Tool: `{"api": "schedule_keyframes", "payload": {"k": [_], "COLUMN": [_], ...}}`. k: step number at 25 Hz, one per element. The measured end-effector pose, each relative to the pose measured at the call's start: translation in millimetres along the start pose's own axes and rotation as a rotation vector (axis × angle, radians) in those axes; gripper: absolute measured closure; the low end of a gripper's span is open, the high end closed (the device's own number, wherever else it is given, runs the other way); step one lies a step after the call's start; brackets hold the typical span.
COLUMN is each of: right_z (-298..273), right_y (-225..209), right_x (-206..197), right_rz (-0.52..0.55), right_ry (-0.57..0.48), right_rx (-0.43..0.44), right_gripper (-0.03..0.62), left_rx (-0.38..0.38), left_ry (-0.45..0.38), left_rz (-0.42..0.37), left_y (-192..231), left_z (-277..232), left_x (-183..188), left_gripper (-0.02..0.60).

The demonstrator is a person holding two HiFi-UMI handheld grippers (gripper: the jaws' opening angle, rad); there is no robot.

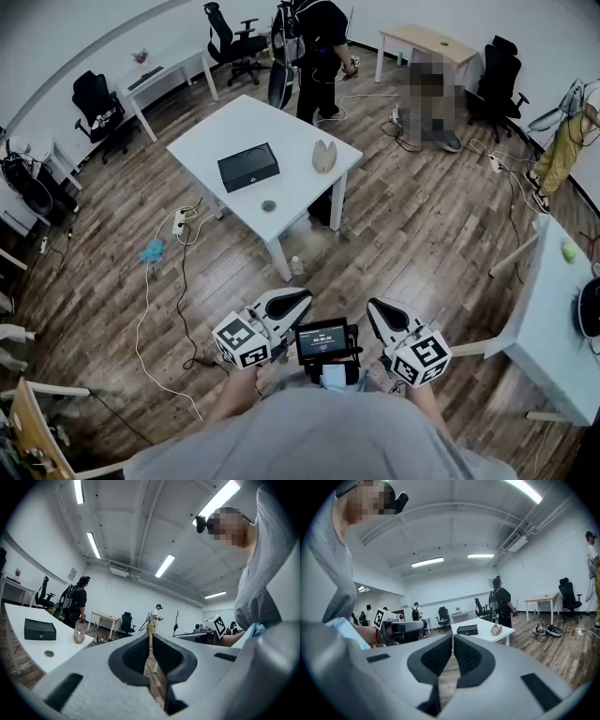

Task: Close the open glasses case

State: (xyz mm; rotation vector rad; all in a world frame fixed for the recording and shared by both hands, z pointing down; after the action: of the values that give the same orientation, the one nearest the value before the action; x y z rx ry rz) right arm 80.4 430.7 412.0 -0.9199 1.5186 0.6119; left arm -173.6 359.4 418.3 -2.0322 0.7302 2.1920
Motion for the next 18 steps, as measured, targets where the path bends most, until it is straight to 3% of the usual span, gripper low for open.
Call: {"api": "schedule_keyframes", "payload": {"k": [18], "right_z": [4.0], "right_y": [0.9], "right_x": [-0.4], "right_rz": [0.009], "right_ry": [-0.001], "right_rx": [0.004], "right_gripper": [0.562], "left_rx": [0.008], "left_ry": [0.01], "left_rz": [-0.009], "left_y": [-6.8], "left_z": [0.1], "left_x": [0.0], "left_gripper": [0.546]}}
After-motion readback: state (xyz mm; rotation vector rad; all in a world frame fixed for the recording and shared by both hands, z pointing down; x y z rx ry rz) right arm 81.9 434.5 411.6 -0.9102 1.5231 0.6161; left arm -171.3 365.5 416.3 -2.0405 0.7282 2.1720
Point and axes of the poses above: the fingertips, and each gripper's own axes: z backward along the fingers, y to its left, x out of its top, the point moved 9 cm from there along z, backward along the fingers, and after that the axes turned 4 degrees about z, right-handed, at the moved point
